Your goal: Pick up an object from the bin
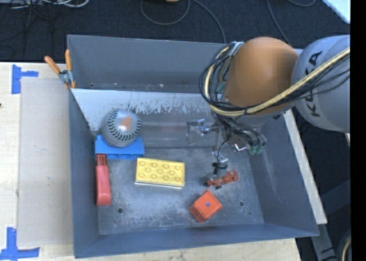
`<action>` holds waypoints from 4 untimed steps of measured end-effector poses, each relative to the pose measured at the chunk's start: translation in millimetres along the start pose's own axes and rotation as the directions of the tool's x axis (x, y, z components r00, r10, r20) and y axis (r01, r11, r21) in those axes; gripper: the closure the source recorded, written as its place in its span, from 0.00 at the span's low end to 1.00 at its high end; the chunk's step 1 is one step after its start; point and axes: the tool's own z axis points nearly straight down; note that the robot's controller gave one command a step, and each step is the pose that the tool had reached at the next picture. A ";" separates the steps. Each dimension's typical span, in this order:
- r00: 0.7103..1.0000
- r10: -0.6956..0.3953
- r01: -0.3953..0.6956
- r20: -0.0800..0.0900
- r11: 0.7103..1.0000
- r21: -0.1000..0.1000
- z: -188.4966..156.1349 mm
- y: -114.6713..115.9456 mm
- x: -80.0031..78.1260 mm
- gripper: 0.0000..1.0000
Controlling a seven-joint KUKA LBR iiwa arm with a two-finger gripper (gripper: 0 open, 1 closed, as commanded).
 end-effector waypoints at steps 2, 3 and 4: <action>0.963 0.271 -0.271 -0.002 0.963 0.000 37.9 43.5 -2.9 0.00; 0.991 0.131 -0.131 0.003 0.991 0.000 68.3 50.4 -22.1 0.00; 0.976 0.220 -0.220 0.000 0.976 -0.001 118.1 43.5 -28.3 0.00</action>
Offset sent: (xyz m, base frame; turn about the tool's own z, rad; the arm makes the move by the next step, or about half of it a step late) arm -0.0100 0.0667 -0.0445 0.1279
